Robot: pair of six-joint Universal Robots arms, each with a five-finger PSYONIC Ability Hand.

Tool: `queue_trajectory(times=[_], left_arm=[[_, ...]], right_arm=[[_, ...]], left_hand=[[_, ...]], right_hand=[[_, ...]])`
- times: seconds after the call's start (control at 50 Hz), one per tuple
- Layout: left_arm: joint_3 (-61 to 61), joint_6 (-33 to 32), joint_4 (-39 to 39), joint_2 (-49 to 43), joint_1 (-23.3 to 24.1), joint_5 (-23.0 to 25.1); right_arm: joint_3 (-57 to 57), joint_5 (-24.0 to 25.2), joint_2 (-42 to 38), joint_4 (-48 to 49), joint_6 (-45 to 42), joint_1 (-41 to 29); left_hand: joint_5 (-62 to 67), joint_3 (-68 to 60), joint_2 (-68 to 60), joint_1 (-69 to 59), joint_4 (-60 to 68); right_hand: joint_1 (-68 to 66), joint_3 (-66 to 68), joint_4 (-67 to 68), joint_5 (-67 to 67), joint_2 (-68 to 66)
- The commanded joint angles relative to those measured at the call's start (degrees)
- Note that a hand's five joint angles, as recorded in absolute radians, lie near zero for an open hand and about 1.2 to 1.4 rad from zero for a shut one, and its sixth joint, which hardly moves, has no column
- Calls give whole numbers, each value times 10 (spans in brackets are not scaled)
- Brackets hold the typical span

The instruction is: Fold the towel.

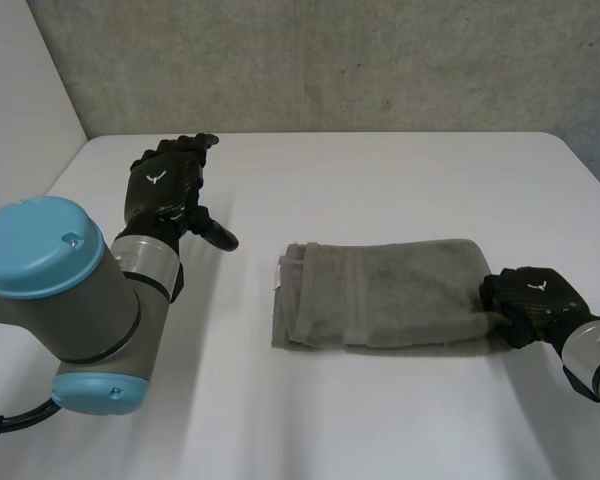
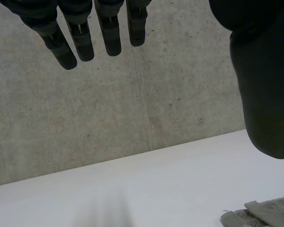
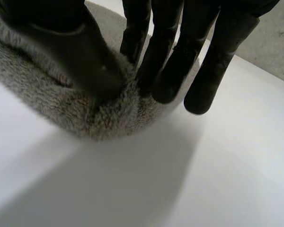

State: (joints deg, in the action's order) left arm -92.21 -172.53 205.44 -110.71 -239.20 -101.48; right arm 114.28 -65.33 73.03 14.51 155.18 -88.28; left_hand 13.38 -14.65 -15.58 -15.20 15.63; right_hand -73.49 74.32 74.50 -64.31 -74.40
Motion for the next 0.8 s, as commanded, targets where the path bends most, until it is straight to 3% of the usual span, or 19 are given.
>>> queue_trajectory(times=[0.02,0.16,0.26,0.3,0.32,0.36,0.42,0.46,0.54,0.56,0.58,0.62,0.74,0.8], left_arm=[[2,0,0,6,-1,1],[12,0,-1,17,-4,3],[19,0,-2,34,-3,5],[23,2,-4,41,-1,5],[23,2,-4,41,-1,5],[24,3,-5,45,-1,5],[23,4,-8,49,-1,5],[23,3,-9,49,-1,5],[23,3,-10,49,-1,5],[23,3,-11,49,-1,5],[23,3,-11,49,-1,5],[20,1,-11,46,1,5],[19,0,-11,38,4,6],[22,0,-11,21,18,6]], right_arm=[[-5,-12,0,-4,-10,29],[-19,-9,55,-78,-94,36],[-71,-4,90,-140,-148,0],[-132,-2,92,-142,-129,-108],[-132,-2,91,-142,-129,-109],[-181,-3,83,-143,-105,-200],[-196,-3,70,-142,-103,-241],[-220,-5,21,-136,-109,-320],[-247,-16,-29,-135,-103,-389],[-257,-20,-46,-139,-103,-410],[-257,-20,-47,-139,-103,-410],[-257,-45,-60,-139,-90,-417],[-249,-116,-28,-122,-8,-382],[-242,-119,-6,-118,25,-358]], left_hand=[[-123,36,45,41,-46],[-123,36,45,41,-46],[-123,36,45,41,-46],[-125,38,47,43,-47],[-125,38,47,43,-47],[-125,38,47,43,-47],[-125,38,47,43,-47],[-127,39,49,45,-49],[-127,39,49,45,-49],[-127,39,49,45,-49],[-127,39,49,45,-49],[-125,38,47,43,-47],[-125,38,47,43,-47],[-122,34,44,40,-44]], right_hand=[[-65,57,55,-57,-56],[-65,57,55,-57,-56],[-65,57,55,-57,-56],[-65,57,55,-57,-56],[-65,57,55,-57,-56],[-65,57,55,-57,-56],[-65,57,55,-57,-56],[-65,57,55,-57,-56],[-65,57,55,-57,-56],[81,-89,-91,89,90],[82,-91,-92,91,91],[525,-533,-535,533,534],[612,-620,-622,620,621],[621,-629,-631,629,630]])
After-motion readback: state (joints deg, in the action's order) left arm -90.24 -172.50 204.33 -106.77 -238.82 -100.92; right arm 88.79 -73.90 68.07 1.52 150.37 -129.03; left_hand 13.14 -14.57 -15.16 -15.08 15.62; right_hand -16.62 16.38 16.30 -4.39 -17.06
